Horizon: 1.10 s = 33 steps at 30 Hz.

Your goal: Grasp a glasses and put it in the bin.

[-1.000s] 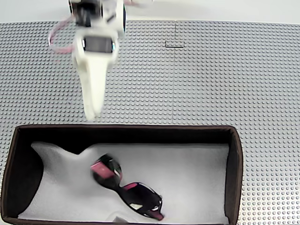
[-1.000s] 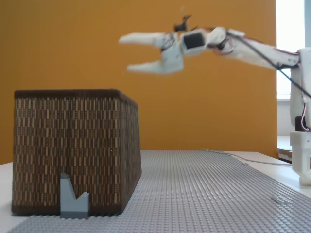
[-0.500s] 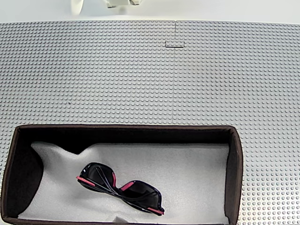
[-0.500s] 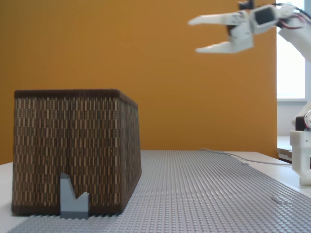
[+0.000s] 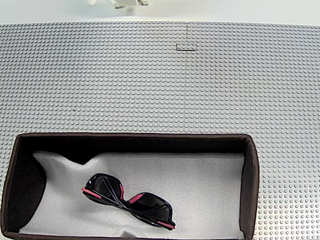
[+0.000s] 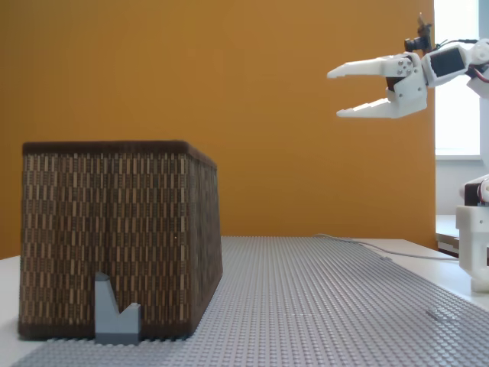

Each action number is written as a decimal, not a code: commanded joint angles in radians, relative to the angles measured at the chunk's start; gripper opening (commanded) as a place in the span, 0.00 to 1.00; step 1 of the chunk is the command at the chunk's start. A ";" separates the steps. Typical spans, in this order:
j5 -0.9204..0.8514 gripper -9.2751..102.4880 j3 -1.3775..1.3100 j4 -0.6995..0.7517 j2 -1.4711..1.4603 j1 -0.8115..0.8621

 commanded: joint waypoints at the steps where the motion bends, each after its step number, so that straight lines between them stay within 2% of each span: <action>1: -0.012 0.33 0.009 0.026 0.035 0.025; 7: 0.009 0.32 0.003 0.058 0.031 0.026; 10: 0.009 0.39 -0.002 0.055 0.031 0.021; 12: -0.009 0.39 0.000 0.048 0.029 0.020; 13: -0.037 0.32 -0.002 0.044 0.029 0.015; 15: -0.021 0.08 -0.005 0.038 0.028 0.021; 18: 0.000 0.08 0.000 0.040 0.028 0.026; 19: 0.009 0.12 -0.002 0.040 0.029 0.029; 20: 0.005 0.26 -0.005 0.040 0.031 0.031; 21: 0.000 0.33 -0.008 0.040 0.031 0.031; 22: 0.000 0.39 -0.014 0.040 0.031 0.031; 23: -0.015 0.40 -0.020 0.040 0.031 0.031; 25: -0.038 0.35 -0.021 0.035 0.031 0.028; 26: -0.032 0.29 -0.020 0.034 0.031 0.029; 27: -0.028 0.14 -0.018 0.029 0.031 0.031; 28: -0.025 0.08 -0.014 0.029 0.031 0.031; 33: -0.012 0.10 -0.006 0.025 0.032 0.031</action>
